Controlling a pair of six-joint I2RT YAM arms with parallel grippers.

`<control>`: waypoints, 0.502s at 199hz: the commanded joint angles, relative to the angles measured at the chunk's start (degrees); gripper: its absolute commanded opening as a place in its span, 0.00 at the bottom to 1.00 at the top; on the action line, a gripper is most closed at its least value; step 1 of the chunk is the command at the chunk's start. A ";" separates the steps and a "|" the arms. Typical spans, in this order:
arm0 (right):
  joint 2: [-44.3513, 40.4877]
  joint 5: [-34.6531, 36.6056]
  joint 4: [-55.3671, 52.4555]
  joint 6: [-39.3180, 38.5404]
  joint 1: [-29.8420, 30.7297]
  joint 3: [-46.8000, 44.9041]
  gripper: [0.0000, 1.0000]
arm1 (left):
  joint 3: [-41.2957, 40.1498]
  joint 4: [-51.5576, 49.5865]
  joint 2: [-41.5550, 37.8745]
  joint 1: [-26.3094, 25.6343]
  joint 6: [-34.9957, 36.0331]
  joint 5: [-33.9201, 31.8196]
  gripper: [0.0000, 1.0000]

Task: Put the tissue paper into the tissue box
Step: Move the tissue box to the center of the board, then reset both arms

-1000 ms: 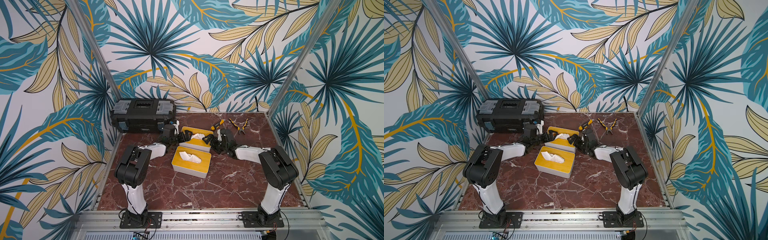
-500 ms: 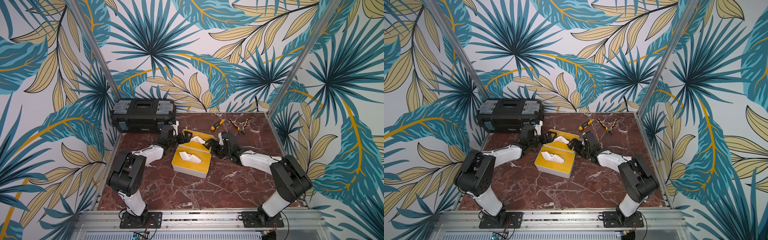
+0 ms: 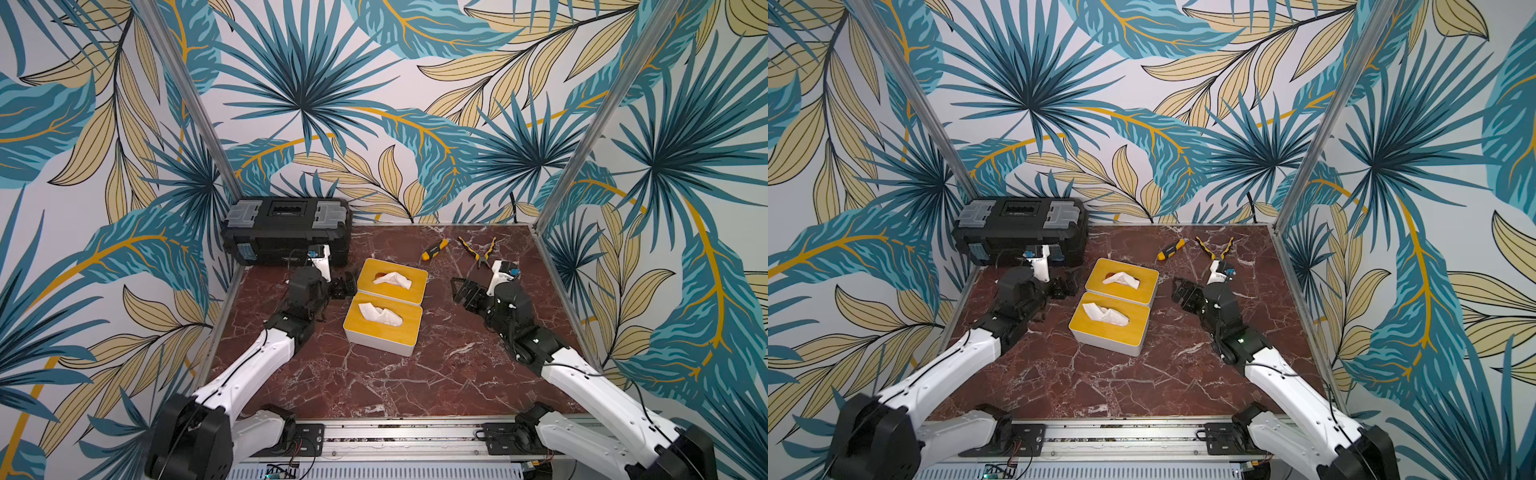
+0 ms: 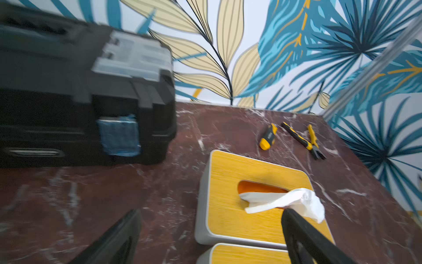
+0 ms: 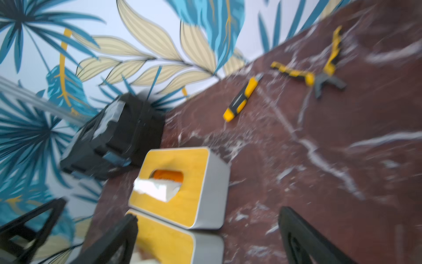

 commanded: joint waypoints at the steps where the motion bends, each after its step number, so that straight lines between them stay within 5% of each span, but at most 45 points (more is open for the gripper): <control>1: -2.18 20.51 -3.14 -10.27 -0.54 -3.83 0.99 | -6.11 -2.12 -6.72 0.91 8.42 -14.79 1.00; 37: 4.43 34.00 13.15 -23.28 -2.22 -8.44 0.99 | -17.92 11.43 -11.18 7.49 13.24 -14.62 1.00; 61: 15.44 33.91 28.66 -32.23 -4.26 -9.79 0.99 | -23.28 20.81 -8.19 10.52 13.11 -14.48 1.00; 77: 21.23 32.18 26.15 -34.29 -5.02 -4.81 0.99 | -24.81 26.01 -4.07 11.35 13.32 -14.57 1.00; 100: 28.53 30.98 42.16 -42.70 -5.20 -5.72 0.99 | -25.39 33.62 2.95 11.71 15.01 -13.75 1.00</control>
